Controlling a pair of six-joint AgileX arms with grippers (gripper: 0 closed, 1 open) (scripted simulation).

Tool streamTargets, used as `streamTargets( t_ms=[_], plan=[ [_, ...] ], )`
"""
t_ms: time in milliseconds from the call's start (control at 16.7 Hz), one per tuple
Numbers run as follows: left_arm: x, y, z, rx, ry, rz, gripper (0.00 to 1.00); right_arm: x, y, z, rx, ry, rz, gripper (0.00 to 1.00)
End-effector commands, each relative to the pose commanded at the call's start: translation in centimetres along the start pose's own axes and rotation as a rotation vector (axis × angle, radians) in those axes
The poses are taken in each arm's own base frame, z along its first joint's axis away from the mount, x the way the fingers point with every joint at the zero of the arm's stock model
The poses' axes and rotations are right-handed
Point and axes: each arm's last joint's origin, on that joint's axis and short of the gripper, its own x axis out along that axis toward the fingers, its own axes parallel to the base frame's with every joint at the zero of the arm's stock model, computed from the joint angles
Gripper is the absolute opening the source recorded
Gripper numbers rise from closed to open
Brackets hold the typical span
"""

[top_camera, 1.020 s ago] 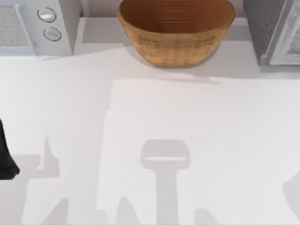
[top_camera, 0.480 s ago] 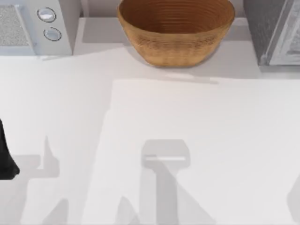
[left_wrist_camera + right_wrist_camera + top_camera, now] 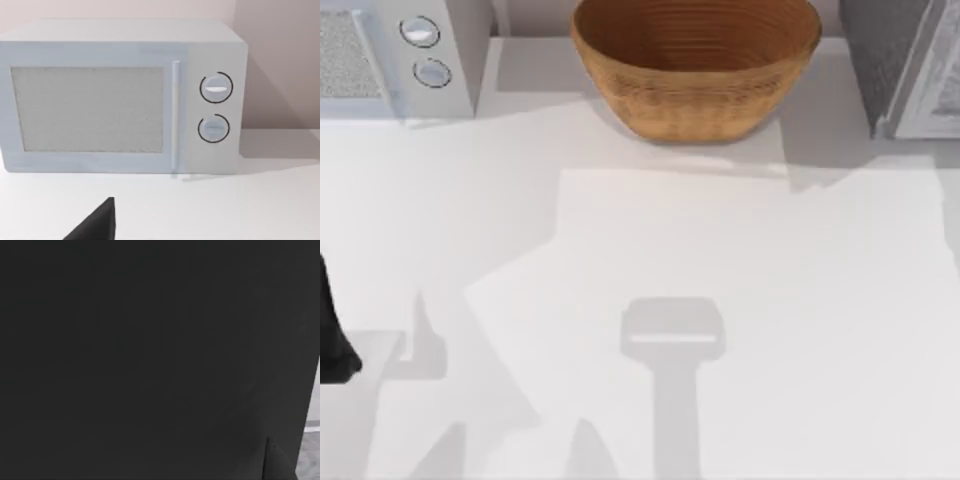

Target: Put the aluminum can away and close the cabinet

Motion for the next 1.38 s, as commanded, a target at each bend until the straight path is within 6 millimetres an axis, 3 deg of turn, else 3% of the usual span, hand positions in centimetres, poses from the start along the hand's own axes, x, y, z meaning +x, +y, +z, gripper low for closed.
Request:
streamTargets(
  t_ms=[300,540,840,960,1380],
  plan=[
    [0.0,0.0,0.0,0.000,0.000,0.000,1.00,-1.1,7.6,-0.1,-0.003,0.001,0.000,1.00],
    [0.0,0.0,0.0,0.000,0.000,0.000,1.00,-2.5,10.7,-0.1,-0.005,0.001,0.000,1.00],
    [0.0,0.0,0.0,0.000,0.000,0.000,1.00,-2.7,11.2,-0.1,-0.005,0.001,0.000,1.00],
    [0.0,0.0,0.0,0.000,0.000,0.000,1.00,-3.2,10.3,0.4,-0.008,-0.017,-0.036,1.00],
    [0.0,0.0,0.0,0.000,0.000,0.000,1.00,1.4,10.2,0.5,-0.008,-0.017,-0.036,1.00]
  ],
)
